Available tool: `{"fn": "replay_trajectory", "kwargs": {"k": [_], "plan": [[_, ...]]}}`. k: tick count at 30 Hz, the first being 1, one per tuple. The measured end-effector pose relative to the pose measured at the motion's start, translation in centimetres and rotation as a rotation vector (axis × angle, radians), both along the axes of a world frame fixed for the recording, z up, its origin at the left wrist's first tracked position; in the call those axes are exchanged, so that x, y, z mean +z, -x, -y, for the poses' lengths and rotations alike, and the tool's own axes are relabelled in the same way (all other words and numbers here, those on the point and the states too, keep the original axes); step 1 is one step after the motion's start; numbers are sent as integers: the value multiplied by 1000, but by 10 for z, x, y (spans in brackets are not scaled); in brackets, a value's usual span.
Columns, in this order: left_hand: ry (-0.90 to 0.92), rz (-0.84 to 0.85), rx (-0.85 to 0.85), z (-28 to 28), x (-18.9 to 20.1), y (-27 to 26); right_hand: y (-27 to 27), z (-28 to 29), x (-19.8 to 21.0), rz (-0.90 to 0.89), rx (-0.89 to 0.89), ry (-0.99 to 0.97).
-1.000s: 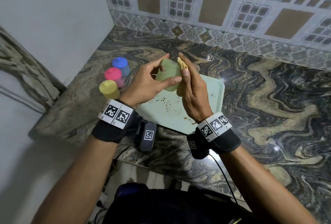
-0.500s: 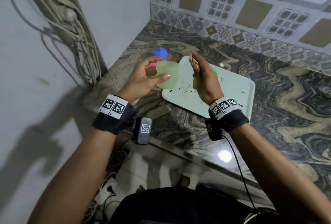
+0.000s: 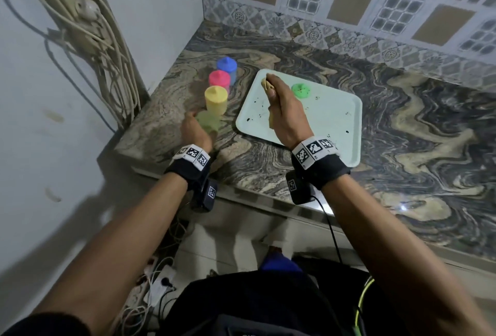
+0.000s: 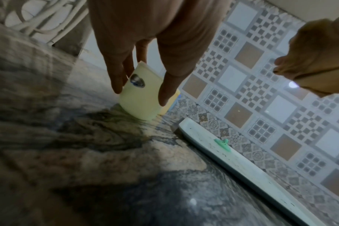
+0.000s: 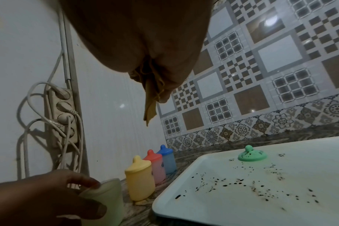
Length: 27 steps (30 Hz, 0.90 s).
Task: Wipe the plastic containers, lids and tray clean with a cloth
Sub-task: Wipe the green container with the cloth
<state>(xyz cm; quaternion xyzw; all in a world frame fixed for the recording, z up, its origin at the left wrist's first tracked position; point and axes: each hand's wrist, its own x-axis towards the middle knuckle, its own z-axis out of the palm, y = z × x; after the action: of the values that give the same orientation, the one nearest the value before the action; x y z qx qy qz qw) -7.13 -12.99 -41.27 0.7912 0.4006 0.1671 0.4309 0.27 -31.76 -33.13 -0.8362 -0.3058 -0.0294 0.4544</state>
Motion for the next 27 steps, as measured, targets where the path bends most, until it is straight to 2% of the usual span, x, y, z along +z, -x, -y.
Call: {"fn": "replay_trajectory", "kwargs": {"k": [6,8,10,12,15,18,22,27], "plan": [[-69,-36,16,-1,-2,-8,-14,5,-2,-30,12,-52],[-239,-18,48,6,4,-11,-27,10,-7,-29,11,-63],[-420,73,59,18,13,-23,-41,18,-12,-51,1,-70],[-477,179,6,35,24,-44,-56,29,-18,-64,-3,-65],[-426,221,-154,63,36,-86,-79,50,-25,-36,0,-21],[-369,130,-302,86,39,-130,-105,74,-28,-65,-14,25],[-381,-45,-485,111,30,-185,-139,106,-34,-101,-71,57],[-359,-240,-617,130,16,-241,-164,136,-42,-137,-133,84]]}}
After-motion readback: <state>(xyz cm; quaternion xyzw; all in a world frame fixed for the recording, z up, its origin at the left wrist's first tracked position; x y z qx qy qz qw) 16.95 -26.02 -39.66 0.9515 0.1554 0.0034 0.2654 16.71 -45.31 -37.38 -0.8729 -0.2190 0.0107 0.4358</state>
